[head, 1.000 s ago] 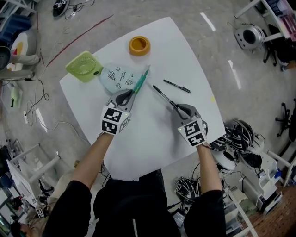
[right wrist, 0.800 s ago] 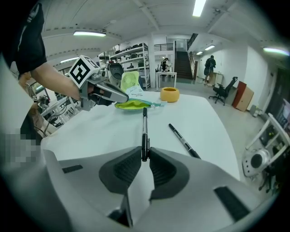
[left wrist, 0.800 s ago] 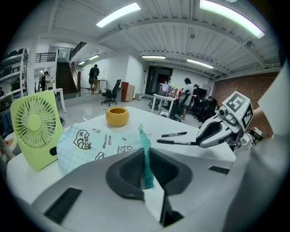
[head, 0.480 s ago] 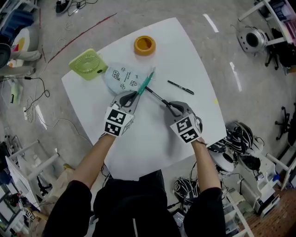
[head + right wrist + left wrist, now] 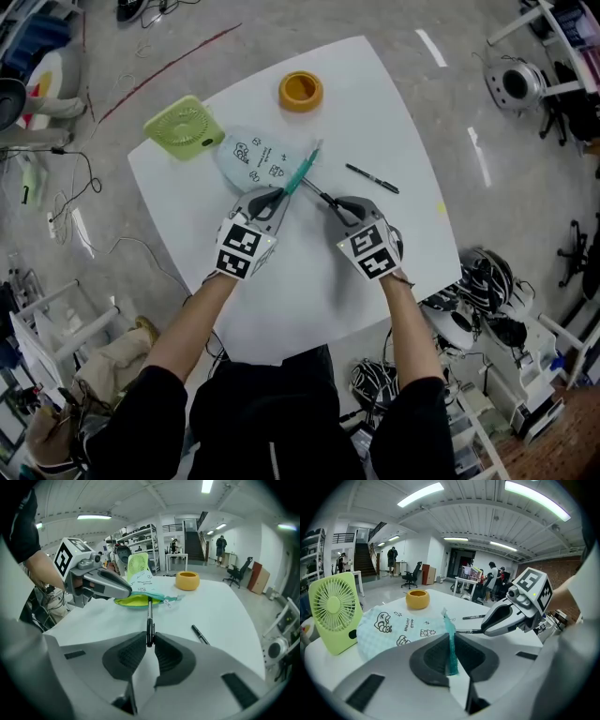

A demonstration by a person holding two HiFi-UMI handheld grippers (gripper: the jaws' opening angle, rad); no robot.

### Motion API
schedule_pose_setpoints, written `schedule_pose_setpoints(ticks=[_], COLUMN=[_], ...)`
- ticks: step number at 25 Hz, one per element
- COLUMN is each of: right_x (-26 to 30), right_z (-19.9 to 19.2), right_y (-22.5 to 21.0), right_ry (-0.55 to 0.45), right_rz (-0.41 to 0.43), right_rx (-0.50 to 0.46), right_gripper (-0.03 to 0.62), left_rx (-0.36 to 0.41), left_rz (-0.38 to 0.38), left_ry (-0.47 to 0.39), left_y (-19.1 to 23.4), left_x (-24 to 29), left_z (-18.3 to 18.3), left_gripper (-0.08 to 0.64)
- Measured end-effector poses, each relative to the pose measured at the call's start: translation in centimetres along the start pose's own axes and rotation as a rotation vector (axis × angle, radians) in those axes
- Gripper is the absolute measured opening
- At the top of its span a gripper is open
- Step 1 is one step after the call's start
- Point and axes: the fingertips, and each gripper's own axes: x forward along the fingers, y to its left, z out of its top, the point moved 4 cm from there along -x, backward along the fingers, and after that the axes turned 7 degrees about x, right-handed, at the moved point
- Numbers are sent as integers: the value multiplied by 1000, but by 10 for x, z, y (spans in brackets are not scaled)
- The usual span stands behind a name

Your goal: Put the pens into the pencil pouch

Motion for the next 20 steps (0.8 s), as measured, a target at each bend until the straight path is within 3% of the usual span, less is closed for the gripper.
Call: schedule_pose_setpoints(ticks=[20], right_x=[31], right_z=[49], right_y=[11], right_ry=[-66], right_rz=[30], right_rx=[47], right_gripper=[67], left_rx=[10], left_rz=[-76], left_ry=[-18], left_y=[-12], left_x=[-4], left_z=[-1], left_gripper=[49])
